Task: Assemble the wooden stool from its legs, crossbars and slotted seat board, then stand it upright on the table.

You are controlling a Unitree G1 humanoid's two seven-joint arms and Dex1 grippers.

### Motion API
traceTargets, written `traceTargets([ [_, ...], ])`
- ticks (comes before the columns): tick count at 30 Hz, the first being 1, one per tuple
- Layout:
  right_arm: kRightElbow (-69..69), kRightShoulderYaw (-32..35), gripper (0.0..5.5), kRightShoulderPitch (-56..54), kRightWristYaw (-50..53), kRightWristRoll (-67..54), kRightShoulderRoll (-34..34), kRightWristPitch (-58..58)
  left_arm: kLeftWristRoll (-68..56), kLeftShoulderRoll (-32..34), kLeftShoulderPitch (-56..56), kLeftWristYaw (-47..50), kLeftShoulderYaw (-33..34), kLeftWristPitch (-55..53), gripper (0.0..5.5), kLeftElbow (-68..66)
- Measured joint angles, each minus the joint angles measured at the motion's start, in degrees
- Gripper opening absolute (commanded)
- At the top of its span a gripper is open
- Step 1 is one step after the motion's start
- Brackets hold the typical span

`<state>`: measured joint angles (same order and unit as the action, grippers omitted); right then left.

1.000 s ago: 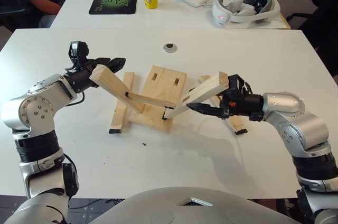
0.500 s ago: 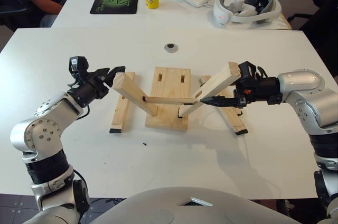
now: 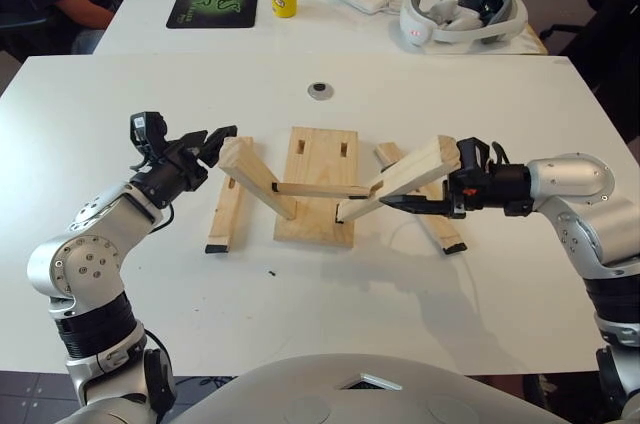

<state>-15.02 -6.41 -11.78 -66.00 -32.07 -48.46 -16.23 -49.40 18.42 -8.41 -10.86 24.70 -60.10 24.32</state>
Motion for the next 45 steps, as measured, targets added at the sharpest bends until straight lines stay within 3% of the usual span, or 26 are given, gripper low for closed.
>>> traceTargets([
  [19,-1.94,-2.81,2.05,-2.81,4.33,-0.83,0.16,-5.1,-2.9,-0.2,-0.4,2.72,-0.26,0.99,3.78,0.3],
  [27,-0.84,-3.6,2.05,-3.42,3.59,-0.39,0.16,-4.01,-22.56,0.53,-9.24,14.18,5.44,1.16,3.78,5.39],
  [33,-1.01,-3.61,2.05,-3.08,3.97,-0.21,0.15,-3.48,-32.73,4.55,-8.97,21.74,2.04,1.58,3.78,8.87],
  [45,-1.48,-4.0,2.05,-2.89,4.53,0.18,0.13,-3.4,-18.32,16.81,-1.99,12.96,-7.19,6.78,3.78,12.57],
])
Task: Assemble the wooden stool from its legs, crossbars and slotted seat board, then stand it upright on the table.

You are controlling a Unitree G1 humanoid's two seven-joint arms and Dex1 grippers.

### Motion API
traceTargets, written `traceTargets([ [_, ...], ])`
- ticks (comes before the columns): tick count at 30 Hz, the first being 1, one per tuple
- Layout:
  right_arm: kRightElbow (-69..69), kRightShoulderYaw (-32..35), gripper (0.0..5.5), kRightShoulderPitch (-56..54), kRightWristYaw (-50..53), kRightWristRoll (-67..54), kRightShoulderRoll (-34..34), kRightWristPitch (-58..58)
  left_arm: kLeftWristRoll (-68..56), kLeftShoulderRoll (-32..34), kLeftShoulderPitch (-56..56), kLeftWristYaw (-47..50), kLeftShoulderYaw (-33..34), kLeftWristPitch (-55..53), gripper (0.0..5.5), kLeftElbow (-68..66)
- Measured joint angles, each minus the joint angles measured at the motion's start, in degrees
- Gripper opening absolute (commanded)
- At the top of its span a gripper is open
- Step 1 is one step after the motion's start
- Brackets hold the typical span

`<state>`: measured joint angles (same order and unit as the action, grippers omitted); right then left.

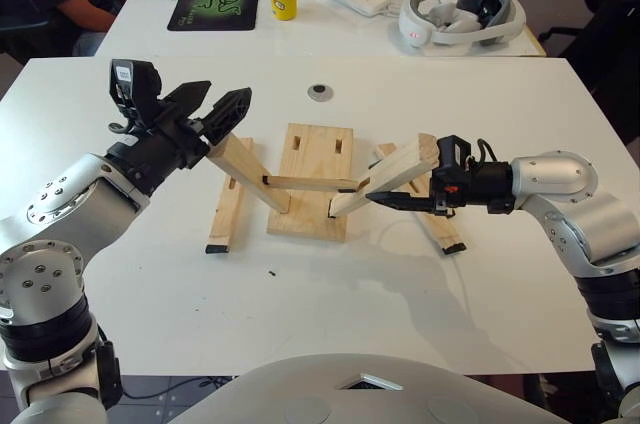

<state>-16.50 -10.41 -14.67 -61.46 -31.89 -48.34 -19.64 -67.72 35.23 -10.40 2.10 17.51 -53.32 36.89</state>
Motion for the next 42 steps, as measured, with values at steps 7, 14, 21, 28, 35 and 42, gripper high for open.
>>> traceTargets([
  [7,0.07,-0.3,2.05,-0.05,0.02,0.11,-0.02,0.04,3.82,1.96,2.33,-5.61,-0.87,4.0,3.78,-1.09],
  [14,-1.03,-1.16,2.05,-0.16,0.71,1.35,-0.02,0.13,7.42,2.24,3.9,-9.26,-2.35,8.32,3.78,-3.04],
  [21,2.2,-3.26,2.05,-3.72,-0.62,1.46,0.35,-0.85,9.88,2.13,5.2,-10.35,-3.21,10.83,3.78,-3.97],
  [28,12.33,-6.08,2.05,-14.49,-7.1,0.13,1.61,-5.33,11.12,1.07,7.98,-12.86,-3.0,16.65,3.78,-6.52],
  [35,9.78,-6.59,2.05,-15.29,-6.93,1.1,1.67,-6.37,11.68,0.94,9.73,-13.38,-3.03,19.64,3.78,-6.82],
  [42,7.17,-7.55,2.05,-14.41,-5.83,3.28,1.87,-5.14,11.67,0.29,10.21,-13.37,-3.07,20.31,3.78,-6.79],
])
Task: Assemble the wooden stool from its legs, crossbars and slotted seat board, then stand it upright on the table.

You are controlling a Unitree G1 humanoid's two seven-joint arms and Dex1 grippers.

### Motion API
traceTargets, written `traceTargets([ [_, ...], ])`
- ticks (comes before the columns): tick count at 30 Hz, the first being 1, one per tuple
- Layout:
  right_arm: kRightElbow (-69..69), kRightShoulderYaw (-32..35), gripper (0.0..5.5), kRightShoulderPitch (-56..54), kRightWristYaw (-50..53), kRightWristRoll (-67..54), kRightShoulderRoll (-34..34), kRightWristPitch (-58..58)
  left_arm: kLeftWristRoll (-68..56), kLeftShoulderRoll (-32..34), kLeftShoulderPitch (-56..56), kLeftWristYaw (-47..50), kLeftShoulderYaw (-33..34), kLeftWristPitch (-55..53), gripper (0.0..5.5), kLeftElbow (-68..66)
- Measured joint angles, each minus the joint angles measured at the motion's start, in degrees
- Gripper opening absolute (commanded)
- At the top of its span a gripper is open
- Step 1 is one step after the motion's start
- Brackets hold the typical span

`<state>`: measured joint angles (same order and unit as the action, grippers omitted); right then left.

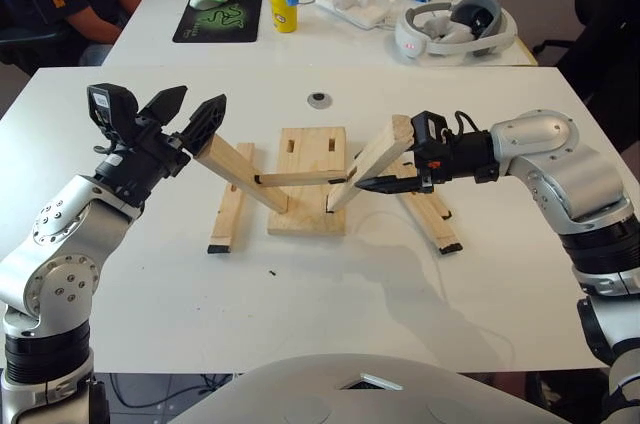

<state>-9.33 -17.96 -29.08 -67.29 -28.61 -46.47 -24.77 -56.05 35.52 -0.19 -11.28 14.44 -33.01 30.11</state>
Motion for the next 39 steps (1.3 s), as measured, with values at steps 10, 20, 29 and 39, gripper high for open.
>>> traceTargets([
  [10,6.68,-1.63,2.05,-4.56,-1.96,-0.82,3.21,-3.34,0.0,0.0,0.06,0.85,0.34,0.17,3.78,0.03],
  [20,3.61,-2.8,2.05,-4.45,-1.53,1.16,2.91,-1.8,-0.02,0.0,0.51,3.19,0.56,0.15,3.78,1.0],
  [29,4.55,-3.18,2.05,-9.05,-1.69,1.25,5.64,-10.72,-0.01,0.01,1.13,6.16,1.32,0.16,3.78,1.44],
  [39,1.4,-3.34,2.05,-2.63,-0.26,2.94,3.76,-0.26,-0.23,-0.94,1.52,6.22,0.87,0.16,3.78,2.95],
])
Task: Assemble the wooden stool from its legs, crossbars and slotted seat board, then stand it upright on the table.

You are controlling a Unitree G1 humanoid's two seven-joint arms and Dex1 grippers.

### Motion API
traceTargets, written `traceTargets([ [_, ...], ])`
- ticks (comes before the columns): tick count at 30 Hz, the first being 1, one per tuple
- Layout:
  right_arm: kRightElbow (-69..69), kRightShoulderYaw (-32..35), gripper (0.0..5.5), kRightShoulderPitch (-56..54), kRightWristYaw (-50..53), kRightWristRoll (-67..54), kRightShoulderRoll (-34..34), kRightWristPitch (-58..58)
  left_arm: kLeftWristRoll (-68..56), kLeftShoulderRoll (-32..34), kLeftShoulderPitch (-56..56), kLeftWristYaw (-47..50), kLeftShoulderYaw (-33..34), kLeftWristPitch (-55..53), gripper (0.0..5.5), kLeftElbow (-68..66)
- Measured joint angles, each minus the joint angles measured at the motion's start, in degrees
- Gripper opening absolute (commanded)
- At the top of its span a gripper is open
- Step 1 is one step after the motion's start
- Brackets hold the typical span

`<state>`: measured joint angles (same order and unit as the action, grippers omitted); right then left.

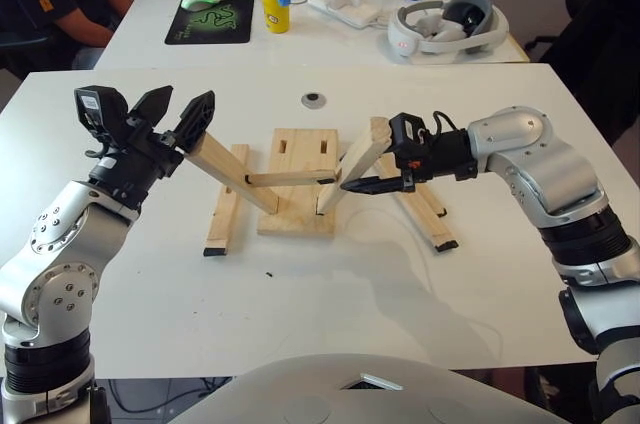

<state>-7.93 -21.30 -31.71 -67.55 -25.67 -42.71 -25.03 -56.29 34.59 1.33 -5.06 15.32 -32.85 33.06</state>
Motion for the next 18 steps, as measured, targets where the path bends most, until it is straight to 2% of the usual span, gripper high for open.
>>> traceTargets([
  [10,-0.42,-1.28,2.05,0.78,0.22,2.09,-0.2,4.19,-0.66,-0.18,0.04,-0.48,-0.86,0.0,3.78,0.94],
  [18,0.94,-1.72,2.05,-1.89,-0.55,1.11,0.4,0.17,-0.64,-0.17,0.14,0.3,-0.79,0.0,3.78,0.94],
])
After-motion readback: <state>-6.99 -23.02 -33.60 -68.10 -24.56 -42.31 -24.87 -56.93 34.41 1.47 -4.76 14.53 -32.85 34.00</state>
